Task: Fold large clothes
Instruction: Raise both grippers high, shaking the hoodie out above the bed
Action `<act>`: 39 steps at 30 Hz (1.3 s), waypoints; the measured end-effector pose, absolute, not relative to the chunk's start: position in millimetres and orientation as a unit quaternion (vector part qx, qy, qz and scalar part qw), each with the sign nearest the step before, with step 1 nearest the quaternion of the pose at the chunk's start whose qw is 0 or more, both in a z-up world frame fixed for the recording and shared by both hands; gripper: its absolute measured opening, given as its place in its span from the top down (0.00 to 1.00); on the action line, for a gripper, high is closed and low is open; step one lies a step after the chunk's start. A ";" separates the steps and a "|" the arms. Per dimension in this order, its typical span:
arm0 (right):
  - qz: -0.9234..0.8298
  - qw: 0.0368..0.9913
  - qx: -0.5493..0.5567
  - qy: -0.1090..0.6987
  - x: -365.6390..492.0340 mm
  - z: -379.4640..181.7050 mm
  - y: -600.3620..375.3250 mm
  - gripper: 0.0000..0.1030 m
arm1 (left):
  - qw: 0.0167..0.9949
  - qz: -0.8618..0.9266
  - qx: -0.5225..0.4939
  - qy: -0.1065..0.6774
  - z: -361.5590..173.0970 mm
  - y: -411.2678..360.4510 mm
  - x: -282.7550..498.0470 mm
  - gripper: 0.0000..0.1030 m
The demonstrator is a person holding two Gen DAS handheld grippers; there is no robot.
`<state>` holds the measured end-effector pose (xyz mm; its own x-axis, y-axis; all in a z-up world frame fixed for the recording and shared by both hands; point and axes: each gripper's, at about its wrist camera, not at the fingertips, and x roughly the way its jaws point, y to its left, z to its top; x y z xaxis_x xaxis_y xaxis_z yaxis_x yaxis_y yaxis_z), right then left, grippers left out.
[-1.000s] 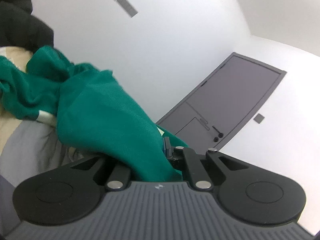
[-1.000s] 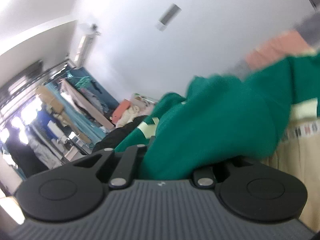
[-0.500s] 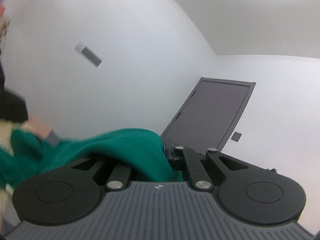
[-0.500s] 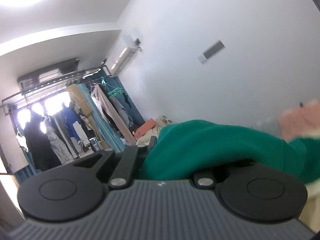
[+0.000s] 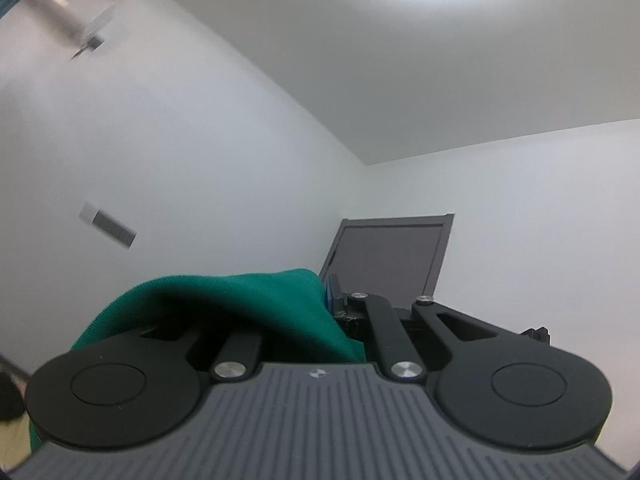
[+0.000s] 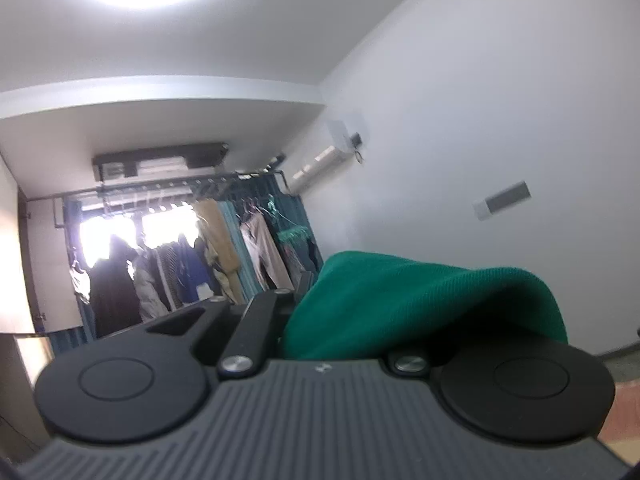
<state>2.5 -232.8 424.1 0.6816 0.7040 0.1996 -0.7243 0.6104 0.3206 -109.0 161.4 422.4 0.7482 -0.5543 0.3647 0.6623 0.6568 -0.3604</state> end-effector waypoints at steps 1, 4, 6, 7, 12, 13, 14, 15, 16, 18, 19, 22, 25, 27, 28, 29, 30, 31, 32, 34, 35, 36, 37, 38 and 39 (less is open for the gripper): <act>0.400 0.897 0.186 -0.034 0.3 436.3 -230.7 0.83 | 0.904 -0.338 -0.233 -0.118 441.5 162.2 -111.5 0.92; 0.395 0.900 0.172 -0.065 -0.7 468.3 -226.7 0.83 | 0.910 -0.330 -0.215 -0.127 484.4 158.6 -105.7 0.92; 0.382 0.906 0.167 -0.073 4.4 477.7 -222.2 0.83 | 0.918 -0.314 -0.206 -0.125 497.8 155.0 -96.5 0.92; 0.373 0.911 0.162 -0.070 10.5 477.9 -218.2 0.83 | 0.922 -0.306 -0.204 -0.120 498.2 151.4 -82.0 0.92; 0.333 0.927 0.173 0.002 66.7 430.0 -210.8 0.83 | 0.931 -0.278 -0.233 -0.049 447.6 145.3 -19.9 0.92; 0.324 0.930 0.174 0.021 81.8 410.9 -210.4 0.83 | 0.935 -0.269 -0.229 -0.036 432.4 142.2 -6.7 0.92; 0.315 0.932 0.176 0.039 97.1 392.2 -210.0 0.83 | 0.940 -0.256 -0.222 -0.024 412.9 137.0 8.0 0.92; 0.307 0.934 0.175 0.055 112.0 375.9 -209.2 0.83 | 0.947 -0.242 -0.212 -0.014 390.8 130.7 23.3 0.92; 0.299 0.937 0.171 0.066 125.5 361.1 -207.6 0.83 | 0.951 -0.229 -0.206 -0.005 372.6 126.5 36.0 0.92; 0.280 0.943 0.164 0.077 159.4 323.5 -203.0 0.83 | 0.954 -0.207 -0.216 0.018 331.8 121.5 69.4 0.92; 0.272 0.946 0.160 0.082 177.2 305.5 -199.3 0.83 | 0.954 -0.196 -0.223 0.032 313.1 120.5 89.5 0.92; 0.249 0.952 0.150 0.093 231.7 251.8 -186.0 0.83 | 0.958 -0.158 -0.229 0.066 264.9 118.1 150.2 0.92; 0.233 0.956 0.137 0.111 291.4 204.4 -170.0 0.83 | 0.958 -0.132 -0.234 0.101 210.8 122.8 214.2 0.92; 0.222 0.959 0.123 0.124 332.6 168.3 -159.7 0.83 | 0.957 -0.124 -0.231 0.121 174.9 127.2 256.4 0.92; 0.219 0.960 0.120 0.131 352.0 150.0 -156.4 0.83 | 0.956 -0.122 -0.235 0.130 157.8 130.9 274.0 0.92; 0.216 0.959 0.119 0.138 366.0 133.8 -155.5 0.83 | 0.951 -0.120 -0.247 0.145 138.6 135.4 295.1 0.92; 0.211 0.959 0.117 0.147 384.0 114.2 -153.5 0.83 | 0.946 -0.120 -0.257 0.159 119.5 139.2 316.6 0.92; 0.206 0.959 0.114 0.157 399.8 95.0 -151.5 0.83 | 0.942 -0.119 -0.261 0.176 100.2 143.0 337.5 0.92; 0.200 0.959 0.112 0.167 413.8 75.4 -149.8 0.83 | 0.938 -0.116 -0.264 0.191 85.6 146.1 354.2 0.92; 0.193 0.955 0.121 0.192 435.0 48.5 -149.2 0.83 | 0.933 -0.112 -0.267 0.215 45.0 151.7 382.0 0.92; 0.189 0.953 0.119 0.207 444.2 32.1 -146.9 0.83 | 0.931 -0.107 -0.263 0.231 30.2 152.9 392.3 0.92; 0.185 0.951 0.114 0.219 451.8 18.8 -146.0 0.83 | 0.930 -0.102 -0.257 0.243 14.4 152.9 396.5 0.92; 0.183 0.950 0.108 0.228 455.4 4.9 -144.8 0.83 | 0.930 -0.099 -0.246 0.254 -0.8 151.7 401.4 0.92; 0.179 0.950 0.102 0.237 459.8 -9.1 -141.3 0.83 | 0.932 -0.097 -0.232 0.262 -12.3 150.6 405.4 0.92; 0.176 0.949 0.096 0.242 458.3 -13.4 -138.0 0.83 | 0.932 -0.094 -0.222 0.269 -18.7 150.8 409.2 0.92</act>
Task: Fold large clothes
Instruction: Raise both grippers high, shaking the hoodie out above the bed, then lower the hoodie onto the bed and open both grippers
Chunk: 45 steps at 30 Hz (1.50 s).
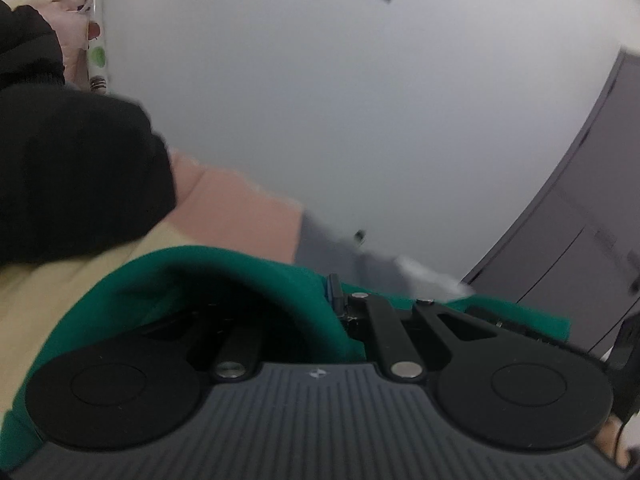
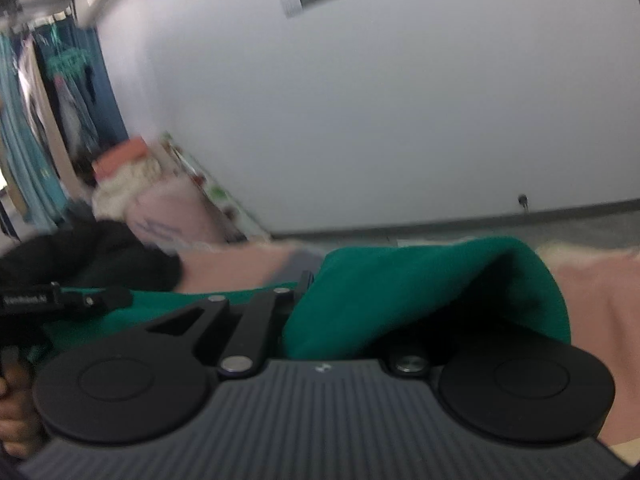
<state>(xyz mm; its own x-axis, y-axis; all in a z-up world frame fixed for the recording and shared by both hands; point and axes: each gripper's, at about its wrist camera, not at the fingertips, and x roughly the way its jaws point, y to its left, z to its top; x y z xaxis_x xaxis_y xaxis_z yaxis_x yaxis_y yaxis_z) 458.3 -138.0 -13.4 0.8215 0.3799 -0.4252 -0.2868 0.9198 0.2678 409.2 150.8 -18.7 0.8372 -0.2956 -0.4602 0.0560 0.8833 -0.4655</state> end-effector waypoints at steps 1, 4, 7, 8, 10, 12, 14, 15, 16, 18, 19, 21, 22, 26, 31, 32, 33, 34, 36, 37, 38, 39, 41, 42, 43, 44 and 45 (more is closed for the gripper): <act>0.173 0.949 0.091 0.247 459.7 -21.9 -134.4 0.83 | 0.931 -0.091 -0.220 0.276 -26.8 152.0 414.8 0.91; 0.170 0.948 0.080 0.259 461.9 -34.8 -125.2 0.80 | 0.921 -0.086 -0.240 0.294 -48.5 165.2 432.2 0.91; 0.163 0.945 0.073 0.275 467.1 -45.3 -119.5 0.79 | 0.917 -0.085 -0.245 0.302 -48.4 166.7 426.6 0.91; 0.161 0.945 0.072 0.276 467.6 -47.4 -119.7 0.79 | 0.918 -0.085 -0.243 0.303 -45.8 165.0 423.3 0.91; 0.159 0.944 0.071 0.279 468.8 -47.5 -118.9 0.79 | 0.919 -0.089 -0.237 0.302 -35.5 158.9 412.6 0.91; 0.158 0.946 0.069 0.275 465.7 -44.6 -118.5 0.79 | 0.920 -0.090 -0.232 0.303 -39.3 158.9 420.0 0.83; 0.156 0.948 0.068 0.267 458.0 -40.2 -126.6 0.78 | 0.919 -0.086 -0.228 0.310 -39.4 160.5 425.5 0.69; 0.153 0.949 0.071 0.265 457.1 -38.9 -127.6 0.77 | 0.919 -0.084 -0.227 0.310 -35.6 161.3 425.7 0.60; 0.153 0.949 0.077 0.265 456.8 -36.7 -128.5 0.71 | 0.921 -0.082 -0.226 0.306 -31.8 161.6 420.4 0.56; 0.151 0.949 0.080 0.265 451.8 -29.4 -126.5 0.63 | 0.932 -0.066 -0.208 0.289 -18.8 161.4 402.1 0.48; 0.150 0.951 0.077 0.260 444.3 -24.0 -126.5 0.61 | 0.936 -0.060 -0.199 0.286 -13.6 160.9 394.1 0.48; 0.152 0.952 0.077 0.253 433.2 -15.7 -126.1 0.61 | 0.940 -0.055 -0.189 0.279 -1.7 161.1 374.6 0.48; 0.152 0.953 0.080 0.250 425.8 -11.1 -127.0 0.61 | 0.942 -0.054 -0.184 0.276 5.4 161.0 362.9 0.48; 0.151 0.958 0.082 0.229 379.9 11.2 -132.7 0.60 | 0.950 -0.044 -0.162 0.262 32.6 156.9 304.3 0.48; 0.153 0.960 0.087 0.218 305.7 36.3 -144.3 0.60 | 0.955 -0.033 -0.155 0.252 57.1 147.8 217.7 0.48; 0.154 0.960 0.091 0.217 287.4 41.0 -148.8 0.60 | 0.955 -0.029 -0.154 0.251 60.8 145.6 198.6 0.48; 0.153 0.960 0.091 0.215 271.9 44.9 -152.2 0.60 | 0.956 -0.025 -0.153 0.250 63.1 143.6 180.1 0.48; 0.151 0.961 0.088 0.213 255.9 48.4 -155.1 0.60 | 0.956 -0.021 -0.152 0.250 64.7 141.9 164.0 0.48; 0.148 0.963 0.077 0.210 222.6 54.4 -160.9 0.60 | 0.955 -0.015 -0.158 0.252 67.0 140.4 129.5 0.48; 0.149 0.963 0.072 0.212 206.3 56.6 -164.2 0.60 | 0.953 -0.013 -0.161 0.256 68.1 139.7 114.6 0.48; 0.147 0.963 0.068 0.214 191.6 58.2 -167.3 0.60 | 0.952 -0.010 -0.162 0.261 67.6 139.3 101.8 0.48; 0.143 0.963 0.065 0.217 179.1 59.4 -171.0 0.60 | 0.952 -0.007 -0.159 0.261 66.6 138.3 88.5 0.48; 0.140 0.963 0.064 0.222 157.1 61.4 -177.8 0.60 | 0.954 -0.002 -0.151 0.259 65.9 135.4 64.9 0.47; 0.138 0.963 0.064 0.223 145.9 60.3 -180.6 0.60 | 0.954 0.002 -0.148 0.259 63.9 133.9 53.2 0.46; 0.132 0.963 0.063 0.225 135.9 59.7 -184.7 0.60 | 0.954 0.005 -0.146 0.260 60.9 133.4 45.7 0.46; 0.126 0.963 0.064 0.229 127.2 58.4 -188.9 0.60 | 0.954 0.009 -0.144 0.262 56.7 132.9 37.7 0.46; 0.121 0.963 0.067 0.233 120.1 56.6 -191.7 0.57 | 0.954 0.014 -0.143 0.263 52.0 132.6 31.3 0.45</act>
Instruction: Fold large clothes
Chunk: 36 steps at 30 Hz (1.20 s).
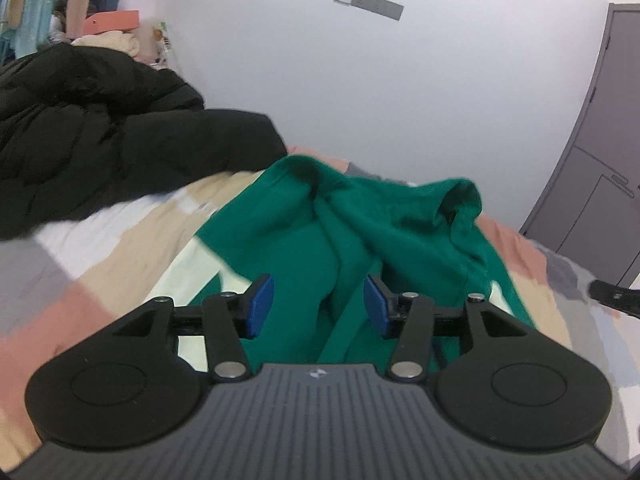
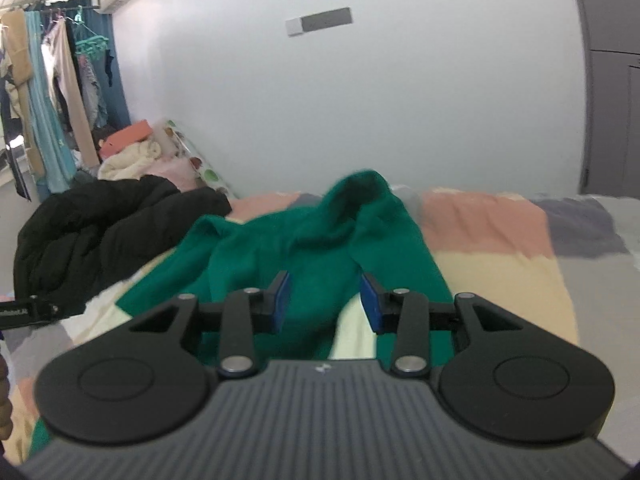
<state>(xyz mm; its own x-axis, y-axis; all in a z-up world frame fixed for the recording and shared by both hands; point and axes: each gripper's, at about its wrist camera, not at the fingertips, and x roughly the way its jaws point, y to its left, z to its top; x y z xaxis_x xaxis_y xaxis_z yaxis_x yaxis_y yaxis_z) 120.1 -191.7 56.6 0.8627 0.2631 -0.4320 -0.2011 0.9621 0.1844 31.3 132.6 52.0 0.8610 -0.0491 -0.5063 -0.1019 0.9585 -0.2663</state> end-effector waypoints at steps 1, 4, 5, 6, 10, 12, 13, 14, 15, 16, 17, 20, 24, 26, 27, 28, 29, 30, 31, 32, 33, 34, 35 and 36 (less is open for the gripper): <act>0.119 0.962 0.073 0.236 112.7 53.5 -196.6 0.50 | 0.952 0.021 -0.145 0.268 45.2 133.5 27.4 0.45; 0.120 0.955 0.097 0.255 96.7 42.3 -207.3 0.50 | 0.940 0.037 -0.146 0.306 28.5 136.5 22.6 0.45; 0.115 0.953 0.099 0.261 93.8 37.7 -209.2 0.50 | 0.937 0.040 -0.147 0.316 24.5 138.6 22.3 0.45; 0.108 0.953 0.099 0.267 89.1 32.9 -209.5 0.50 | 0.933 0.045 -0.148 0.324 20.3 140.5 23.3 0.45; 0.076 0.945 0.112 0.297 90.0 14.9 -214.4 0.24 | 0.927 0.078 -0.138 0.341 3.0 152.8 29.5 0.45; 0.069 0.940 0.126 0.310 96.9 5.8 -219.4 0.22 | 0.926 0.107 -0.118 0.343 -6.1 158.2 34.4 0.45; 0.066 0.937 0.128 0.317 100.8 0.6 -220.5 0.22 | 0.925 0.120 -0.109 0.344 -9.0 160.5 37.0 0.45; 0.059 0.935 0.129 0.325 103.9 -5.0 -221.0 0.22 | 0.924 0.133 -0.099 0.345 -12.6 162.4 39.3 0.44; 0.054 0.931 0.133 0.335 105.5 -10.4 -221.3 0.22 | 0.922 0.143 -0.095 0.347 -15.1 164.9 42.3 0.43; 0.055 0.926 0.141 0.345 108.1 -15.6 -222.0 0.22 | 0.920 0.151 -0.096 0.348 -16.4 167.7 45.3 0.43; 0.067 0.922 0.152 0.351 109.1 -19.5 -222.2 0.22 | 0.918 0.160 -0.101 0.348 -17.9 170.3 47.0 0.41; 0.114 0.917 0.150 0.352 108.4 -21.5 -212.0 0.22 | 0.914 0.172 -0.096 0.354 -22.7 173.5 53.1 0.38; 0.127 0.920 0.085 0.362 106.2 -27.7 -187.1 0.22 | 0.904 0.216 -0.073 0.361 -31.2 176.5 60.6 0.36; 0.116 0.920 0.050 0.372 107.7 -34.2 -177.4 0.21 | 0.899 0.237 -0.078 0.359 -33.6 182.3 61.9 0.33; 0.110 0.920 0.039 0.375 108.7 -36.8 -175.2 0.21 | 0.897 0.246 -0.084 0.358 -34.3 186.1 62.2 0.33; 0.104 0.920 0.030 0.377 109.0 -39.4 -173.6 0.22 | 0.894 0.252 -0.091 0.359 -35.3 189.9 62.6 0.33; 0.099 0.920 0.028 0.378 109.2 -41.0 -173.7 0.28 | 0.891 0.255 -0.105 0.361 -36.8 195.2 62.5 0.33; 0.096 0.920 0.030 0.379 109.4 -40.8 -175.1 0.30 | 0.888 0.253 -0.121 0.363 -38.7 200.5 61.7 0.33; 0.095 0.920 0.038 0.379 109.2 -40.8 -178.6 0.34 | 0.887 0.250 -0.137 0.363 -40.4 204.5 60.8 0.33; 0.096 0.919 0.047 0.379 109.0 -40.1 -180.9 0.39 | 0.885 0.247 -0.151 0.363 -41.5 208.3 59.4 0.33; 0.093 0.920 0.051 0.378 107.7 -39.1 -183.2 0.44 | 0.884 0.243 -0.167 0.362 -42.3 212.4 57.9 0.33; 0.088 0.922 0.053 0.374 106.1 -37.0 -184.8 0.54 | 0.883 0.240 -0.176 0.362 -42.5 214.5 56.8 0.34; 0.084 0.924 0.058 0.370 104.1 -34.2 -187.0 0.66 | 0.883 0.237 -0.187 0.361 -42.8 217.2 55.5 0.37; 0.077 0.926 0.062 0.364 103.0 -31.4 -190.1 0.73 | 0.882 0.233 -0.193 0.360 -43.0 218.2 54.8 0.45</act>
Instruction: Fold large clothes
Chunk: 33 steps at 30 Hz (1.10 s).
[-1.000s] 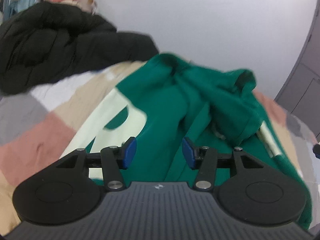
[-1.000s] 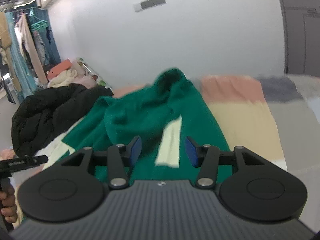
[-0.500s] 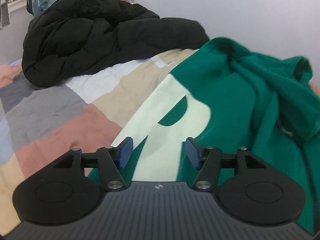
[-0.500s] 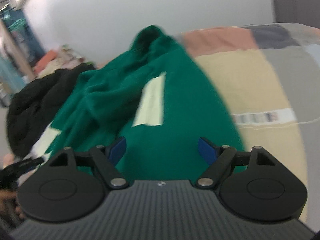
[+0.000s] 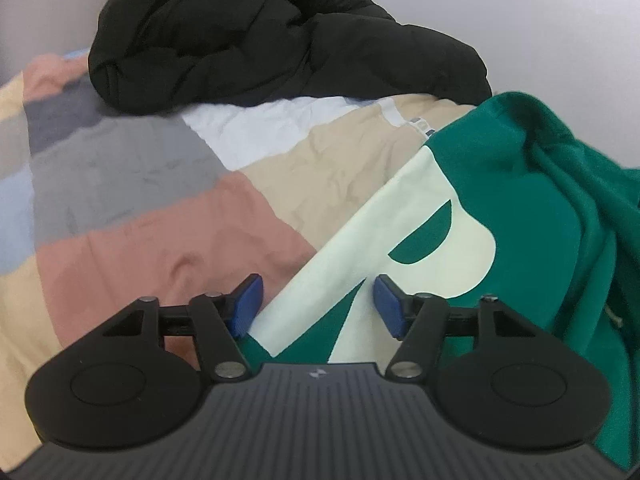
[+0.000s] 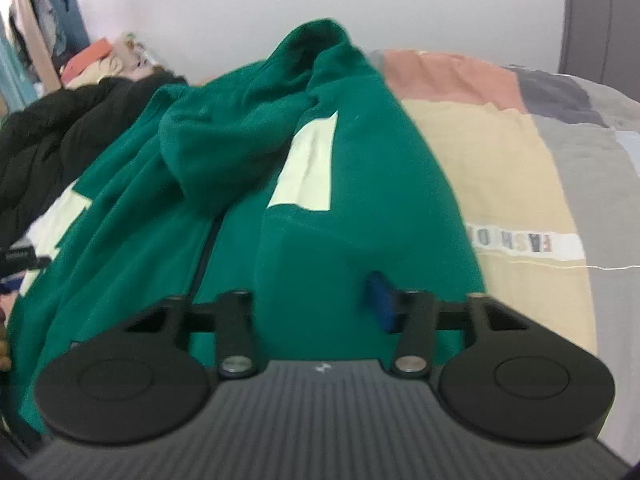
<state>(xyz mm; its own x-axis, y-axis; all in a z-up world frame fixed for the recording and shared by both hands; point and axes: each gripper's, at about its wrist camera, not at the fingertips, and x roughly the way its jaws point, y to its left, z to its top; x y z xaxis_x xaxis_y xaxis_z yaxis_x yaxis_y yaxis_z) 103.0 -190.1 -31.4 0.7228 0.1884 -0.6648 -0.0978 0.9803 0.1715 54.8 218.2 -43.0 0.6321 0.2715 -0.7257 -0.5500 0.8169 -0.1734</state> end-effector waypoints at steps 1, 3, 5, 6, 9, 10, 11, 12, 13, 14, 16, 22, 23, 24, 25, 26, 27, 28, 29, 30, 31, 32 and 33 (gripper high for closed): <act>0.074 0.928 0.066 0.359 102.3 -28.1 -193.1 0.81 | 0.883 0.226 -0.200 0.360 -43.6 218.5 54.0 0.50; 0.071 0.930 0.079 0.351 101.7 -23.1 -200.0 0.86 | 0.883 0.214 -0.208 0.363 -44.3 217.9 53.7 0.67; 0.062 0.934 0.083 0.343 102.3 -17.0 -206.2 0.91 | 0.885 0.204 -0.211 0.360 -42.0 216.1 52.8 0.83; 0.057 0.936 0.082 0.339 104.0 -13.5 -210.0 0.91 | 0.886 0.201 -0.214 0.358 -40.4 215.0 51.6 0.88; 0.036 0.944 0.073 0.319 108.8 0.9 -223.9 0.93 | 0.894 0.189 -0.211 0.348 -33.0 215.1 47.9 0.92; 0.029 0.947 0.069 0.313 110.9 6.3 -229.4 0.93 | 0.894 0.186 -0.221 0.342 -30.7 217.5 45.6 0.93; 0.021 0.949 0.065 0.307 113.1 11.8 -235.6 0.94 | 0.894 0.183 -0.235 0.334 -27.1 221.2 42.9 0.93; 0.015 0.952 0.061 0.301 115.1 16.6 -241.8 0.94 | 0.895 0.179 -0.247 0.324 -22.5 225.1 40.4 0.94; 0.007 0.954 0.056 0.294 117.8 22.4 -249.4 0.94 | 0.897 0.177 -0.253 0.315 -17.9 228.1 38.2 0.94; 0.000 0.956 0.051 0.288 121.4 27.4 -257.4 0.95 | 0.900 0.177 -0.256 0.304 -12.5 230.8 35.7 0.94; -0.018 0.960 0.037 0.278 130.1 38.2 -275.0 0.95 | 0.910 0.178 -0.247 0.282 0.1 232.9 33.4 0.94; -0.063 0.965 0.066 0.246 154.2 67.2 -336.8 0.95 | 0.934 0.191 -0.218 0.209 38.2 236.0 39.1 0.95; -0.068 0.966 0.076 0.238 157.9 72.1 -348.0 0.95 | 0.936 0.195 -0.213 0.200 43.7 238.0 43.1 0.95; -0.074 0.966 0.081 0.232 162.0 75.9 -357.4 0.95 | 0.938 0.200 -0.209 0.191 49.0 240.5 48.2 0.95; -0.082 0.966 0.085 0.228 166.8 79.4 -366.5 0.95 | 0.939 0.204 -0.204 0.185 52.9 242.2 52.4 0.95; -0.091 0.966 0.089 0.225 173.4 82.4 -376.8 0.95 | 0.941 0.209 -0.194 0.181 56.3 243.6 58.5 0.95; -0.100 0.965 0.094 0.224 180.8 84.0 -386.0 0.95 | 0.943 0.214 -0.180 0.181 58.6 244.9 66.3 0.95; -0.110 0.963 0.099 0.226 188.9 84.0 -396.0 0.95 | 0.943 0.218 -0.170 0.184 59.3 246.9 72.8 0.95; -0.120 0.960 0.100 0.231 198.3 82.0 -405.1 0.95 | 0.942 0.224 -0.163 0.189 58.2 250.1 80.6 0.95; -0.127 0.958 0.099 0.238 208.1 77.8 -412.4 0.95 | 0.940 0.232 -0.155 0.198 54.4 255.0 90.5 0.95; -0.136 0.955 0.096 0.246 218.7 70.8 -419.5 0.95 | 0.937 0.238 -0.148 0.207 49.5 258.6 97.8 0.95; -0.145 0.952 0.092 0.255 229.2 62.0 -425.9 0.95 | 0.934 0.247 -0.140 0.218 42.2 263.1 106.1 0.95; -0.153 0.948 0.092 0.263 237.8 52.2 -431.5 0.95 | 0.930 0.254 -0.131 0.232 32.7 268.0 114.6 0.95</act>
<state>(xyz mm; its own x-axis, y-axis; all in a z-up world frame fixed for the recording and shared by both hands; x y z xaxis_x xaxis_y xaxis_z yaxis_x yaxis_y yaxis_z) 237.8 -431.5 52.2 0.8149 -0.2418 -0.5267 0.3389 0.9361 0.0945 114.6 268.0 32.7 0.7630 0.4113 -0.4986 -0.5331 0.8367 -0.1257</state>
